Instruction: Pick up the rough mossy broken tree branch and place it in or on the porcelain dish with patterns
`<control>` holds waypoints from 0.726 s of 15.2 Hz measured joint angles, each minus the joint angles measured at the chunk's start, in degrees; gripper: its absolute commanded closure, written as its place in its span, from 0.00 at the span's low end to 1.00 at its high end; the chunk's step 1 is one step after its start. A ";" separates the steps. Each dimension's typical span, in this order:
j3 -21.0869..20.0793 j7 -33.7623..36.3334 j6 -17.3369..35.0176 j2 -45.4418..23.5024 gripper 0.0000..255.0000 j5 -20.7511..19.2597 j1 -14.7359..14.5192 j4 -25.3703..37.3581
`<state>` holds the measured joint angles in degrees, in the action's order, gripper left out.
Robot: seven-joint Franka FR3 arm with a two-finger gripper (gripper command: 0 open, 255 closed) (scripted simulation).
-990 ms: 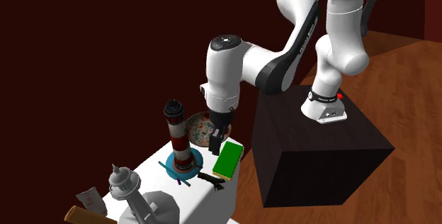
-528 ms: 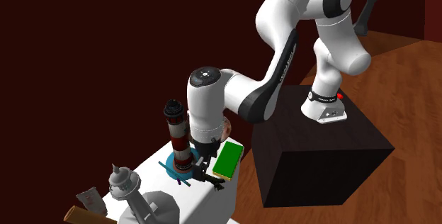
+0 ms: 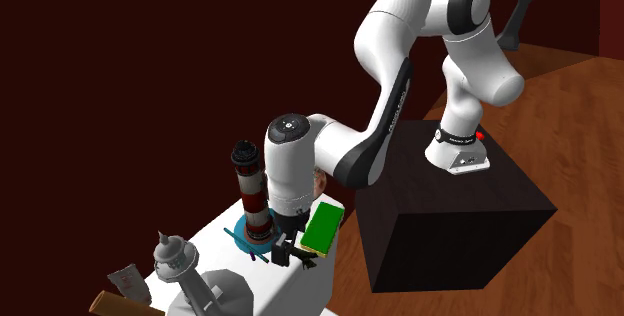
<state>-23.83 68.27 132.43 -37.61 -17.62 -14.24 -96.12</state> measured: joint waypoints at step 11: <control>0.07 0.07 0.17 -0.22 1.00 -0.09 -0.08 0.05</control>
<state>-23.75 68.34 132.60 -37.84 -17.71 -14.32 -96.06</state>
